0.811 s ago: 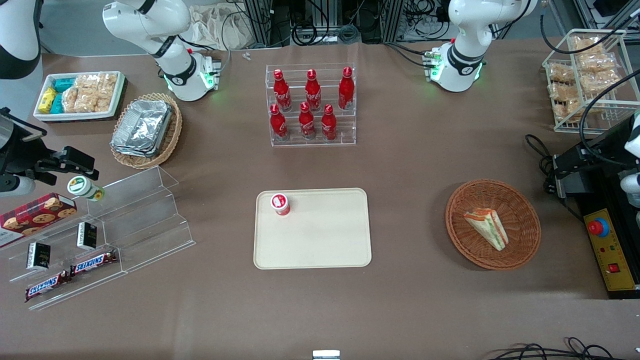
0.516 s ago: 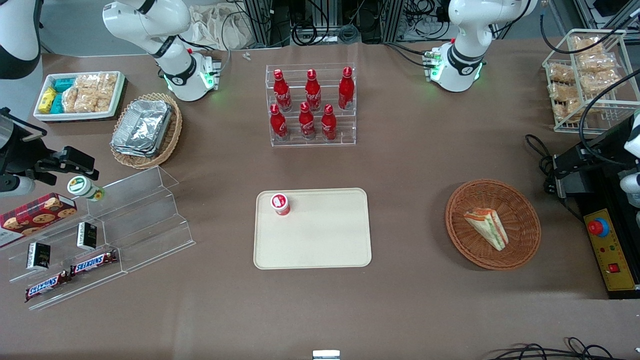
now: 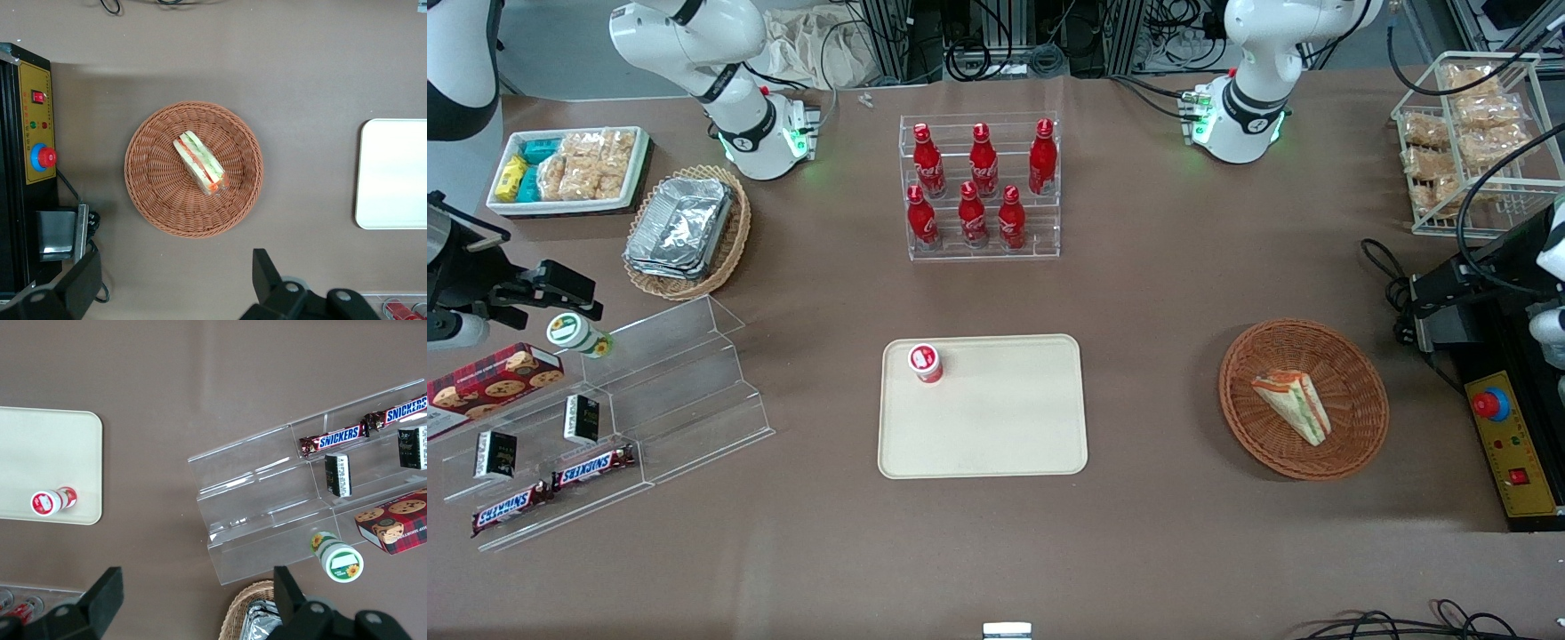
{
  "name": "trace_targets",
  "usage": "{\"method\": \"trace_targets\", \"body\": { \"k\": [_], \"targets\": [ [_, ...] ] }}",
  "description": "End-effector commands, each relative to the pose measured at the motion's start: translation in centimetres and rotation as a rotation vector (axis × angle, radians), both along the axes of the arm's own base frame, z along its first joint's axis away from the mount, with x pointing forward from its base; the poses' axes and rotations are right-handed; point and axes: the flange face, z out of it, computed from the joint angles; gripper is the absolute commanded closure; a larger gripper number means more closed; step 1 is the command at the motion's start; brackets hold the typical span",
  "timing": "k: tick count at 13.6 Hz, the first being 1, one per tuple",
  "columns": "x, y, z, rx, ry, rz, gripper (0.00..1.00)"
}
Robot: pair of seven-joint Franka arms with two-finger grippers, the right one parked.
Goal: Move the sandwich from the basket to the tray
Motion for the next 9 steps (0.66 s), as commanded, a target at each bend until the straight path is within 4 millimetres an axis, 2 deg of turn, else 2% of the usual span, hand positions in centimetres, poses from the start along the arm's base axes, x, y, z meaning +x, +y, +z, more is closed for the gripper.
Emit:
{"method": "trace_targets", "body": {
  "k": [1,3,6,9],
  "targets": [
    [-0.4,0.0,0.5,0.012,0.008,-0.002,0.00],
    [-0.7,0.0,0.2,0.013,0.033,-0.004,0.00],
    [-1.4,0.1,-1.5,0.001,0.070,-0.003,0.00],
    [-1.3,0.1,-6.1,0.002,0.097,-0.004,0.00]
  ]
}}
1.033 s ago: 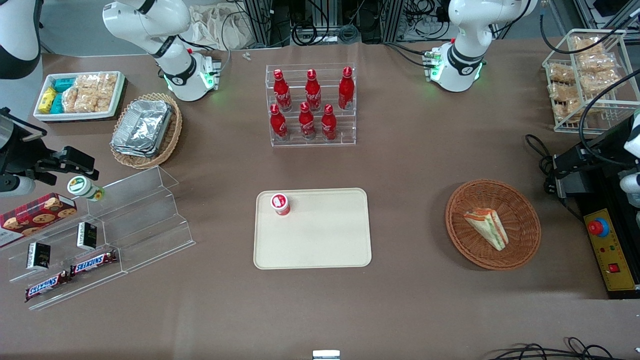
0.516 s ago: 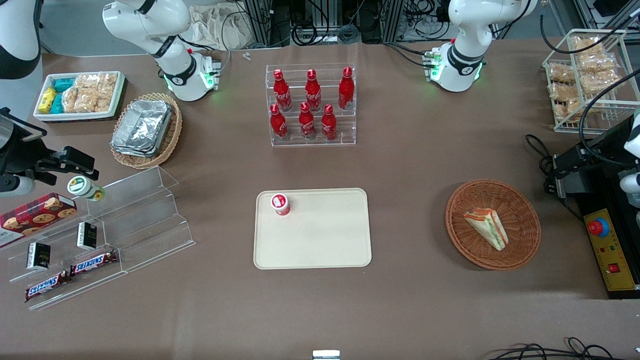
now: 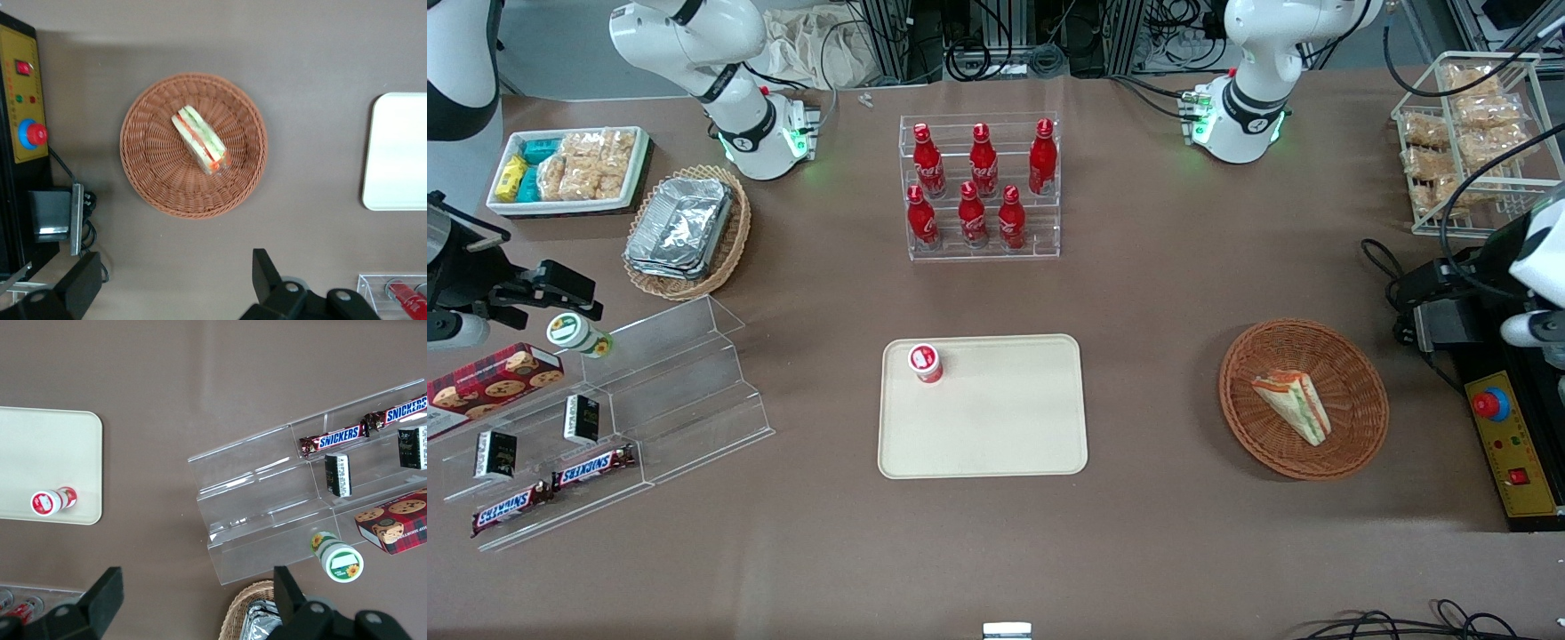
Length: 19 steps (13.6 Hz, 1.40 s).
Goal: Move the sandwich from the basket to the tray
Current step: 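Lower the open left gripper onto the wrapped sandwich in the basket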
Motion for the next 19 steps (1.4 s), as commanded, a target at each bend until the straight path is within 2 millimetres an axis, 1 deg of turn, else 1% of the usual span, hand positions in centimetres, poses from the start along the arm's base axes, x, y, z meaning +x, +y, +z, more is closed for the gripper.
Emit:
{"method": "trace_targets", "body": {
  "k": [1,4,5,7,9,10,13,14,18,19],
  "targets": [
    [-0.7,0.1,-4.3,-0.001,0.000,0.000,0.00],
    [-0.5,0.1,-9.3,-0.003,-0.027,0.013,0.00],
    [-0.5,0.5,-11.0,-0.002,-0.035,0.023,0.00],
    [-0.6,1.3,-13.7,-0.004,-0.051,0.052,0.00],
    [-0.3,1.2,-16.0,-0.014,-0.053,0.109,0.00],
    [-0.2,1.0,-17.5,-0.016,-0.050,0.144,0.00],
    [1.0,1.1,-21.4,-0.027,-0.051,0.209,0.00],
    [1.4,1.1,-22.5,-0.031,-0.056,0.243,0.00],
    [2.5,-0.1,-25.5,-0.044,-0.079,0.397,0.00],
    [2.6,-0.9,-26.2,-0.047,-0.078,0.418,0.00]
  ]
}}
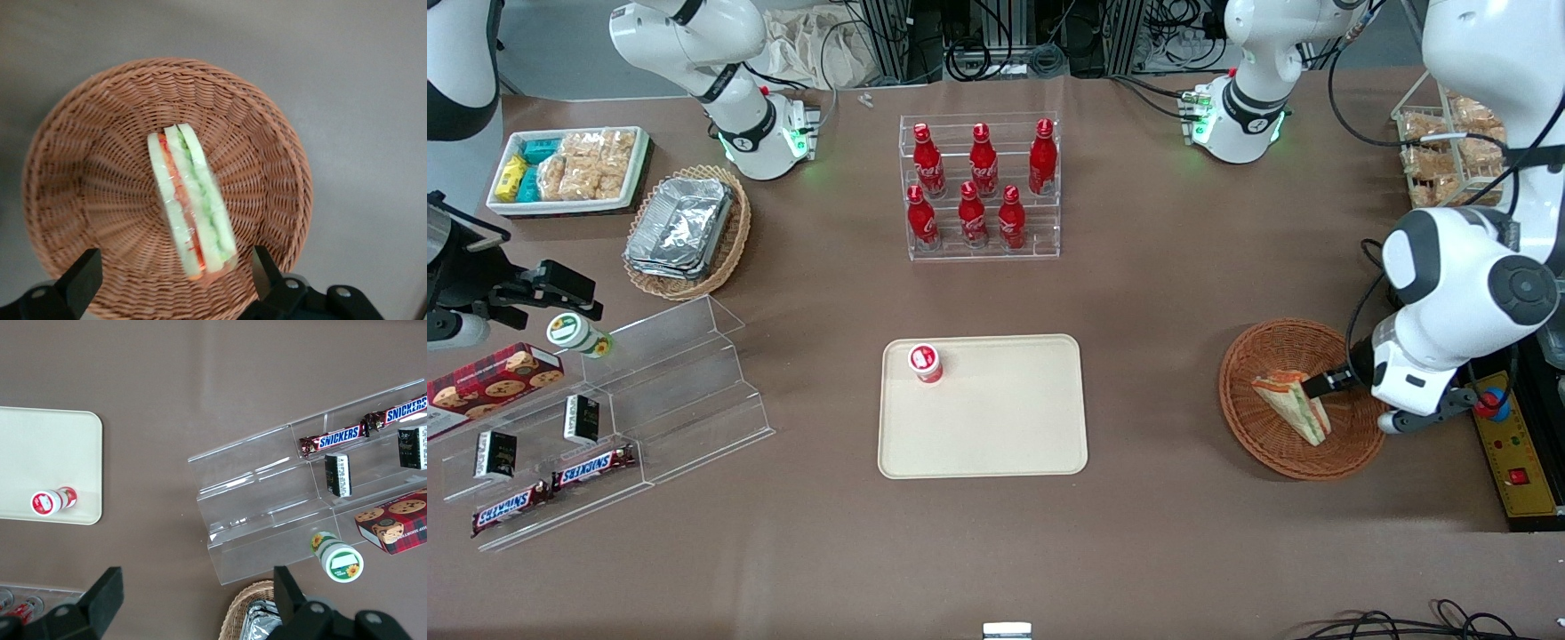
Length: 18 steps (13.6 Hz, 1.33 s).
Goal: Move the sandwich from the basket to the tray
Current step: 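Lower the open left gripper onto the wrapped sandwich in the basket, then close the left gripper on the sandwich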
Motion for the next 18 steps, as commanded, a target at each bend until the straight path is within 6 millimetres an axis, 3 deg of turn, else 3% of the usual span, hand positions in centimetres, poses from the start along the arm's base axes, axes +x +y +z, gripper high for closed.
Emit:
{"method": "trace_targets", "body": {
  "k": [1,5,12,13,14,17,18],
  "targets": [
    [0.4,-1.5,-1.4,-0.015,-0.007,0.085,0.00],
    [0.8,-1.5,-4.3,-0.024,0.002,0.141,0.00],
    [0.6,-1.2,-7.0,-0.018,0.022,0.141,0.03],
    [0.6,-1.1,-7.4,-0.018,0.028,0.143,0.12],
    [0.6,-1.1,-7.4,-0.017,0.028,0.142,0.28],
    [0.5,-0.9,-6.6,-0.015,0.031,0.162,0.85],
    [0.4,-0.9,-6.2,-0.013,0.037,0.163,1.00]
  ]
}}
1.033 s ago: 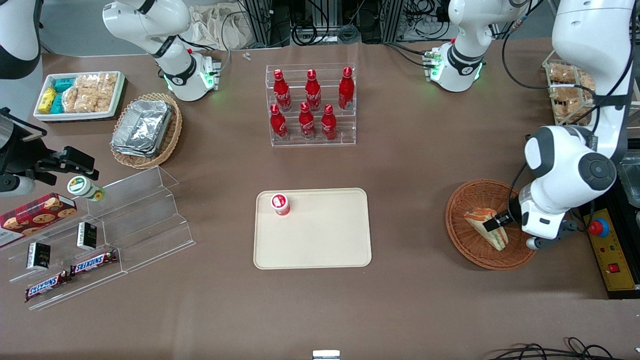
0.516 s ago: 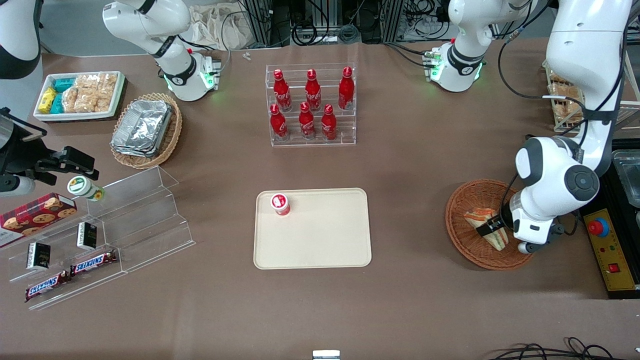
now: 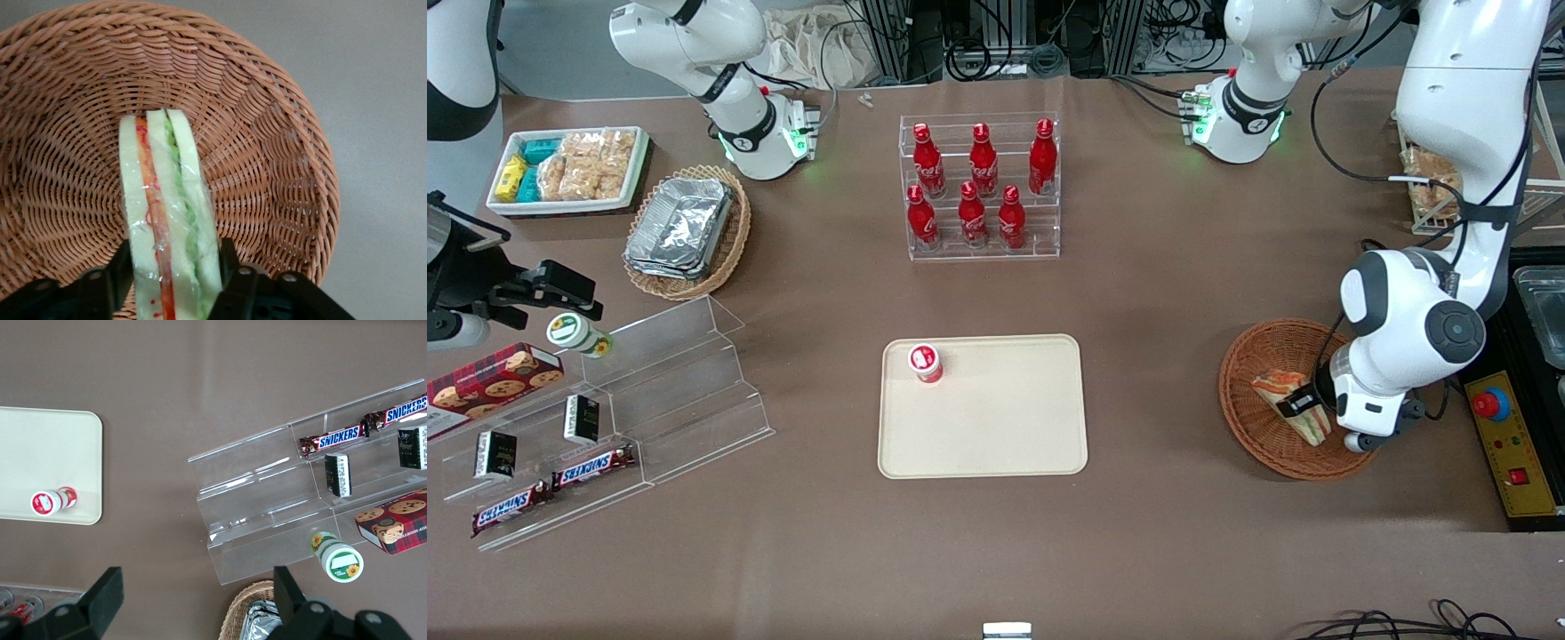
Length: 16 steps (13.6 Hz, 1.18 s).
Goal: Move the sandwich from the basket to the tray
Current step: 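Close the left gripper on the sandwich, then lift the sandwich out of the basket with the left gripper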
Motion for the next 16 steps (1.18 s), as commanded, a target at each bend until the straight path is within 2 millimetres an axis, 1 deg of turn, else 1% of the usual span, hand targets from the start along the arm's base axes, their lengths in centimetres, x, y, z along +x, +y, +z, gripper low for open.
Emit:
{"method": "trace_targets", "body": {
  "k": [1,2,3,5,7,8,9,10,11,13,14,15,16],
  "targets": [
    [-0.2,0.0,2.1,0.011,0.009,0.026,1.00],
    [-0.1,0.1,4.0,0.016,0.023,0.025,1.00],
    [-0.1,0.1,6.5,0.020,0.052,0.024,1.00],
    [0.5,0.2,12.2,0.022,0.117,0.021,1.00],
    [1.2,-0.2,19.0,0.014,0.168,0.008,1.00],
    [1.2,-0.4,22.2,0.012,0.186,-0.002,1.00],
    [0.8,-1.3,24.8,0.007,0.203,-0.025,1.00],
    [0.3,-2.9,26.7,0.000,0.214,-0.062,1.00],
    [-0.1,-4.0,28.2,-0.005,0.201,-0.084,1.00],
    [-0.8,-6.9,29.2,-0.014,0.191,-0.151,1.00],
    [-1.4,-8.0,30.1,-0.017,0.181,-0.203,1.00],
    [-1.9,-10.0,30.4,-0.025,0.180,-0.265,1.00],
    [-2.5,-13.0,30.3,-0.018,0.183,-0.316,1.00]
  ]
}}
